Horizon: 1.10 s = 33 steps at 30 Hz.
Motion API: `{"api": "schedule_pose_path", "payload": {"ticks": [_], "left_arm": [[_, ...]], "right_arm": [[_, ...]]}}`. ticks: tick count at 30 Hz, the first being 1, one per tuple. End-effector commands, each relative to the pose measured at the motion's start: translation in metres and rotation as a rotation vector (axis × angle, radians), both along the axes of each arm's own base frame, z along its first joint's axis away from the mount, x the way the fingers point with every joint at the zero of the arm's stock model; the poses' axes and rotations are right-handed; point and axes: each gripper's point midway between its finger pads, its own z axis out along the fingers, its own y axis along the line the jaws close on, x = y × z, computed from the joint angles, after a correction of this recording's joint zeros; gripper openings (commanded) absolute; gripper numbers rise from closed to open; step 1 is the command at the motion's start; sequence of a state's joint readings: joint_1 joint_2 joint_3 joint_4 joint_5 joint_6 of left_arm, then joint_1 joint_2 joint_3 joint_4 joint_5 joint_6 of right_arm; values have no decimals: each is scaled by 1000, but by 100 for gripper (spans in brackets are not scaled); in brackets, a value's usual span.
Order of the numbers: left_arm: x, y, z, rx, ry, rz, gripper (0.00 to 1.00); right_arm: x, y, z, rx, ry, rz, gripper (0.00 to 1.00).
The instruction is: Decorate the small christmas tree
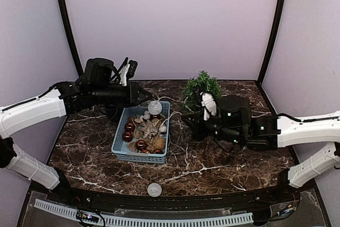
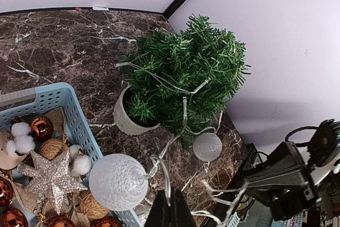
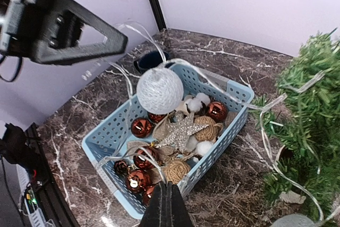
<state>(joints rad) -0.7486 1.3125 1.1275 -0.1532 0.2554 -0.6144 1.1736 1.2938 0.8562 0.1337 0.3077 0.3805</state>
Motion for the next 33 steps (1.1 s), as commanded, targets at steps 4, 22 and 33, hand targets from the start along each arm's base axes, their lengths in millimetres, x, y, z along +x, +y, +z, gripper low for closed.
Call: {"api": "schedule_pose_path", "payload": {"ticks": [4,22,33], "left_arm": [[13,-19,6,-56,9,-31,0],[5,-6,-28,98,-199,-120,70],[-49,-48,-16,74,-500,-384,74]], "right_arm": [[-4,-62,36,-37,11,-148,0],[-3,-79,98,-81,57,-204,0],[-10,-77,117,-8,68,-160,0]]}}
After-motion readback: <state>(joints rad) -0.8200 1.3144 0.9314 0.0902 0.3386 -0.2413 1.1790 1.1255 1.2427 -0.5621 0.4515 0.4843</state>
